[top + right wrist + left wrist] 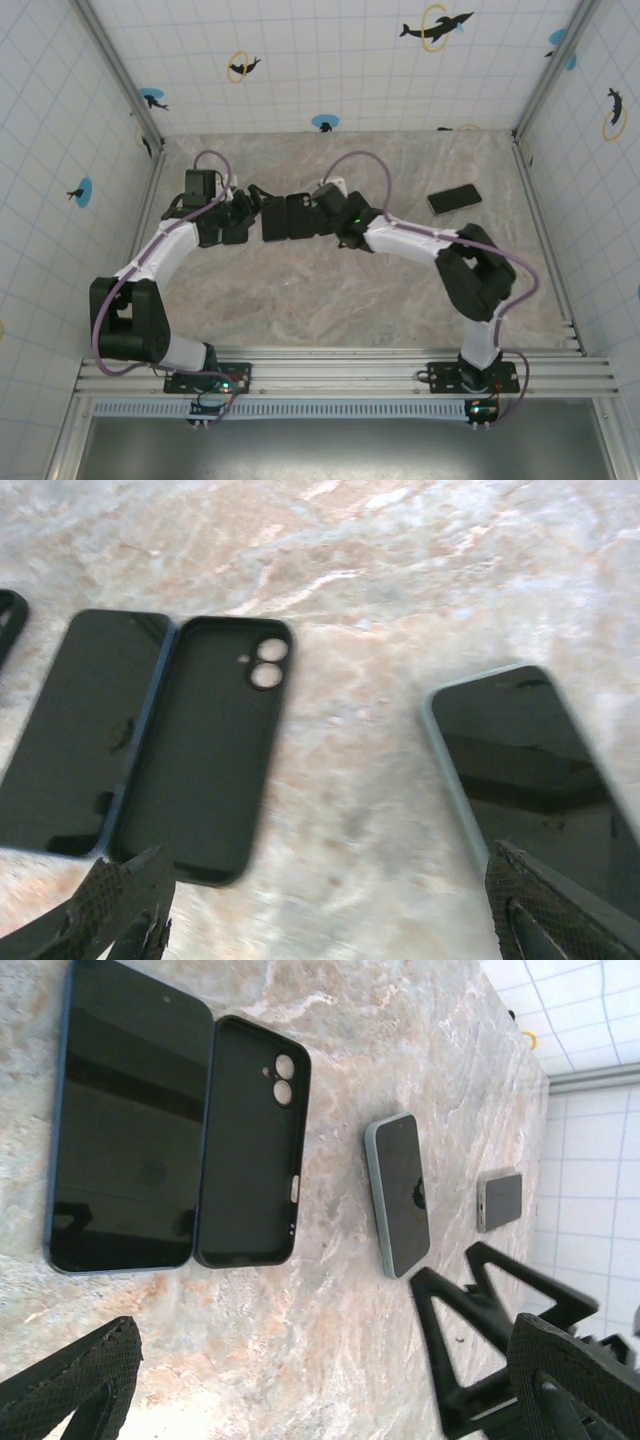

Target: Take the phone out of the phone case

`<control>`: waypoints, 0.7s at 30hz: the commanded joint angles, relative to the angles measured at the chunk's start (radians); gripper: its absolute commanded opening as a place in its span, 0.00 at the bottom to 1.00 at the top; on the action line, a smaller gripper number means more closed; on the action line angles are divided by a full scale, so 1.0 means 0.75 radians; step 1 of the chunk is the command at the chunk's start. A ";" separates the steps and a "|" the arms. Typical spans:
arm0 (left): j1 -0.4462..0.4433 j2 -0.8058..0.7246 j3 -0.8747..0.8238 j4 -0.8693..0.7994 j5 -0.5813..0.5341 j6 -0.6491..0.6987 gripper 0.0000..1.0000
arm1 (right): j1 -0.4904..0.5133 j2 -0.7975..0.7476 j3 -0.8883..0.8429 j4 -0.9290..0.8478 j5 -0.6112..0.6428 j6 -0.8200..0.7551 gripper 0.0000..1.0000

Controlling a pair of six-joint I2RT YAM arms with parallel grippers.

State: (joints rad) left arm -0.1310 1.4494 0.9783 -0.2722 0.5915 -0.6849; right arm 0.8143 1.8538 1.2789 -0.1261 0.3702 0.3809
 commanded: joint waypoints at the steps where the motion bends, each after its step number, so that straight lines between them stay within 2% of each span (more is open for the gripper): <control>1: -0.033 0.007 0.013 0.061 0.023 -0.035 0.97 | -0.148 -0.086 -0.144 -0.037 -0.284 -0.252 0.83; 3: -0.054 0.010 0.015 0.079 0.018 -0.050 0.97 | -0.235 -0.109 -0.178 -0.046 -0.409 -0.387 0.86; 4: -0.063 0.014 0.016 0.090 0.013 -0.056 0.97 | -0.273 -0.101 -0.161 -0.086 -0.445 -0.453 0.91; 10: -0.130 0.042 0.012 0.162 0.006 -0.111 0.98 | -0.408 0.008 -0.056 -0.143 -0.541 -0.657 0.93; 14: -0.159 0.045 0.009 0.195 0.001 -0.147 0.97 | -0.455 0.123 0.035 -0.160 -0.618 -0.687 0.93; 21: -0.175 0.042 0.009 0.198 0.005 -0.162 0.97 | -0.464 0.257 0.134 -0.148 -0.693 -0.678 0.93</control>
State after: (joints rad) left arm -0.2573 1.4776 0.9783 -0.1425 0.5915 -0.7906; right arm 0.4664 2.0193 1.3220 -0.2253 -0.0948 -0.1097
